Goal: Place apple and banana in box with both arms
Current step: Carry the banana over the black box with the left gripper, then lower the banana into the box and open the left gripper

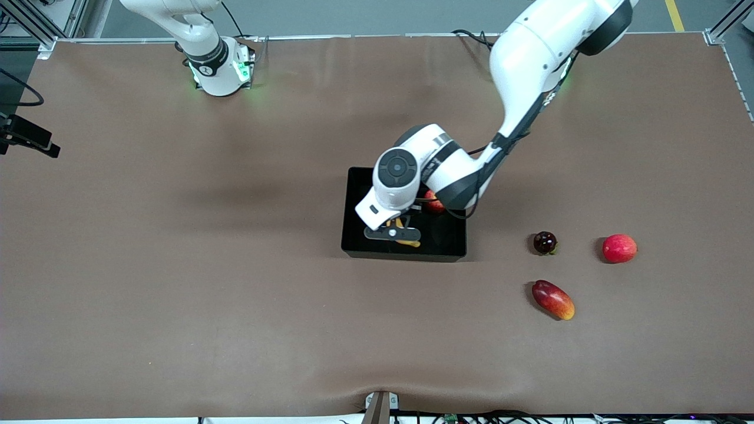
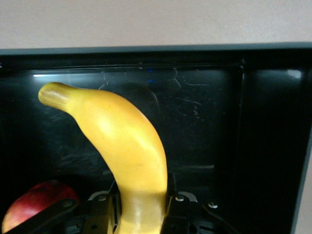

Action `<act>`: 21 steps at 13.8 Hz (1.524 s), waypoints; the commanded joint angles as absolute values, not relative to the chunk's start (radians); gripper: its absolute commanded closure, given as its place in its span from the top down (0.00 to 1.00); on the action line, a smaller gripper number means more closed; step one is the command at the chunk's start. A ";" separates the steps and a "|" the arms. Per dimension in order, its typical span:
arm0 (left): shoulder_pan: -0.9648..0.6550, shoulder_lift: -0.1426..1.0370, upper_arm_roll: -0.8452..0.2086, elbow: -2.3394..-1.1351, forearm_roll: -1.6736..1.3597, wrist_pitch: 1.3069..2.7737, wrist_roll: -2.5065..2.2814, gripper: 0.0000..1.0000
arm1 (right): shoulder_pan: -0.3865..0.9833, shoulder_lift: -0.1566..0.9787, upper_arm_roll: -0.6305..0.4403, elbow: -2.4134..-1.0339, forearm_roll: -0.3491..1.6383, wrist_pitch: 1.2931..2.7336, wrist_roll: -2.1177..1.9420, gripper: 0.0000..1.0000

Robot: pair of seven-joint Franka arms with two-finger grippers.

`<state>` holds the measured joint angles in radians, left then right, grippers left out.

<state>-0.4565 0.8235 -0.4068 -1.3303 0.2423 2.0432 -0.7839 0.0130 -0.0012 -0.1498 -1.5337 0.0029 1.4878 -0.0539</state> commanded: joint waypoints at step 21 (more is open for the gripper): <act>-0.408 0.634 -0.339 -1.304 0.281 1.876 -0.735 1.00 | 0.006 0.008 -0.146 -1.513 -0.006 1.474 -0.054 1.00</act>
<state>-0.4740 0.7693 -0.3373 -1.2580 0.2750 1.9557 -0.7644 0.0130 -0.0011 -0.1501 -1.5331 0.0029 1.4878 -0.0539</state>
